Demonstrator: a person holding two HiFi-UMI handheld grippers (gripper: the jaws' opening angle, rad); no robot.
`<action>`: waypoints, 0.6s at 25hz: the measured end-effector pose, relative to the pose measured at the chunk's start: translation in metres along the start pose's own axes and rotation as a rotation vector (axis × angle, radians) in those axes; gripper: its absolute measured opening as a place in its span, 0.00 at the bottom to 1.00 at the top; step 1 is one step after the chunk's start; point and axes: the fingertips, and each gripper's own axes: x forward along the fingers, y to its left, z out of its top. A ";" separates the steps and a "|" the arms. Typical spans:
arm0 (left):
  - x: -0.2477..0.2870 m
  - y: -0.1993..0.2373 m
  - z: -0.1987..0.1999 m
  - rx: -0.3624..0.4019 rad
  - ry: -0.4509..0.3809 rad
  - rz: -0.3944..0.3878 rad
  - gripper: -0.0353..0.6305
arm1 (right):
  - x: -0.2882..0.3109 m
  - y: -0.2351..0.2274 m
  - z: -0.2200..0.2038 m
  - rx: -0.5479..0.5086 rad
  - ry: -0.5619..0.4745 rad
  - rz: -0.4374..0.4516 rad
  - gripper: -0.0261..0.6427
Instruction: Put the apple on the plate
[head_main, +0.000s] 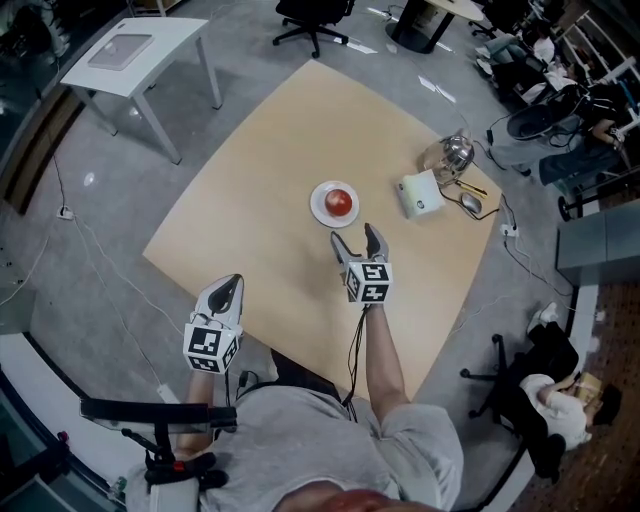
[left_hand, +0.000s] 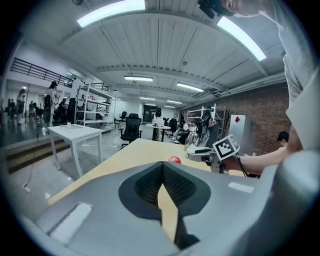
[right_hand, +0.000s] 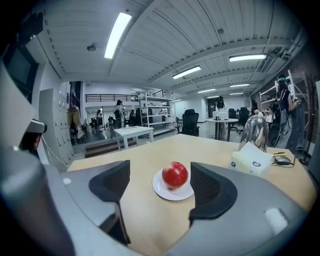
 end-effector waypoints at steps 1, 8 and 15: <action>-0.002 -0.001 0.000 0.000 -0.001 -0.001 0.08 | -0.003 0.002 0.000 0.001 -0.002 0.000 0.61; -0.006 -0.005 0.002 0.010 -0.014 -0.006 0.08 | -0.022 0.006 0.001 0.016 -0.026 -0.010 0.58; -0.006 -0.007 0.001 0.016 -0.023 -0.018 0.08 | -0.037 0.017 -0.001 0.029 -0.044 -0.011 0.56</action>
